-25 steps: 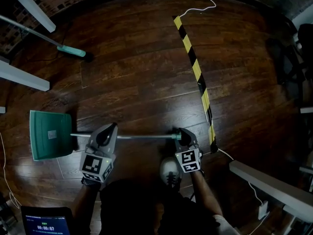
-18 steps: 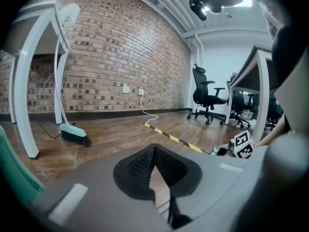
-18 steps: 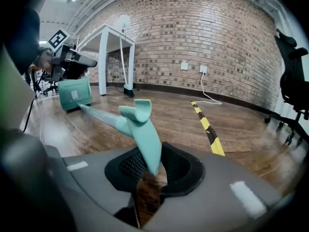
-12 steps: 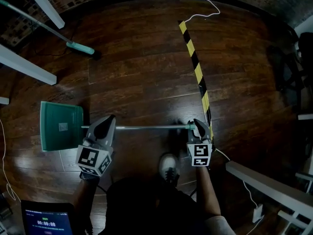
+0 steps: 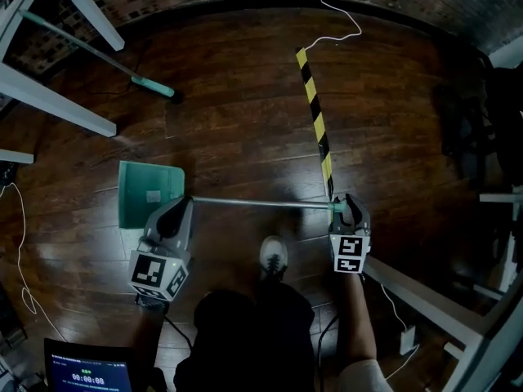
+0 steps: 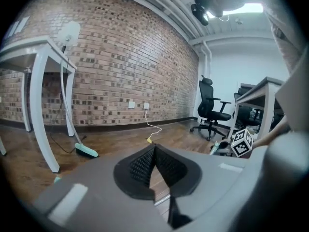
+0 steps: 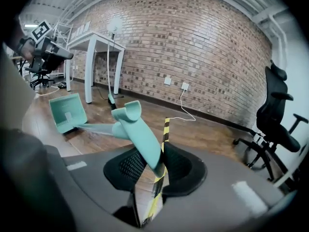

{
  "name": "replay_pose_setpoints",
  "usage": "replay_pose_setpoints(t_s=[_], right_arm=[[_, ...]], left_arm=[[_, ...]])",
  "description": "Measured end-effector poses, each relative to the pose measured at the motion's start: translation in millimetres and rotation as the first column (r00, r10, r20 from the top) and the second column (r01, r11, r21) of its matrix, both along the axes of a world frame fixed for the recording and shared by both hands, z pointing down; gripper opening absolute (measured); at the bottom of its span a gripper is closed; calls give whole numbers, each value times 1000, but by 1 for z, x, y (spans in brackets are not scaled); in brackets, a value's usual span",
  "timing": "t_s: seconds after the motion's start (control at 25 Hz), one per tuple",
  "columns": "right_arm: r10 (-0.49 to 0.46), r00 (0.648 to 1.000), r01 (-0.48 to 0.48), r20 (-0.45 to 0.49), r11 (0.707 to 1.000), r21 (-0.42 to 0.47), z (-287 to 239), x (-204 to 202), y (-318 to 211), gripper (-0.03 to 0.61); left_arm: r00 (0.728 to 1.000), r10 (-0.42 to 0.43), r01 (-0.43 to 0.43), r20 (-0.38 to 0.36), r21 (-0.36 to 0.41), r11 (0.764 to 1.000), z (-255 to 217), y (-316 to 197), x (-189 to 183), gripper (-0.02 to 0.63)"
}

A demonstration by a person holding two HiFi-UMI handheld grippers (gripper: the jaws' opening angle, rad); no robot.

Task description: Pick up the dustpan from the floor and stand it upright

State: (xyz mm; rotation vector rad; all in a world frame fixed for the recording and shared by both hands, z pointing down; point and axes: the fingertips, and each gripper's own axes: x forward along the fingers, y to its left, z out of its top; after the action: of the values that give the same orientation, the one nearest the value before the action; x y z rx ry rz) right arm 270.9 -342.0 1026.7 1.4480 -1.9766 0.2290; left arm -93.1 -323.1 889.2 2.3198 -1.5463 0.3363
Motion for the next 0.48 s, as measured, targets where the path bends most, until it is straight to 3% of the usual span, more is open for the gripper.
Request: replay_pose_setpoints(t_s=[0.48], right_arm=[[-125, 973, 112, -193, 991, -76, -169, -11, -6, 163]], left_arm=[[994, -110, 110, 7, -3, 994, -190, 12, -14, -3]])
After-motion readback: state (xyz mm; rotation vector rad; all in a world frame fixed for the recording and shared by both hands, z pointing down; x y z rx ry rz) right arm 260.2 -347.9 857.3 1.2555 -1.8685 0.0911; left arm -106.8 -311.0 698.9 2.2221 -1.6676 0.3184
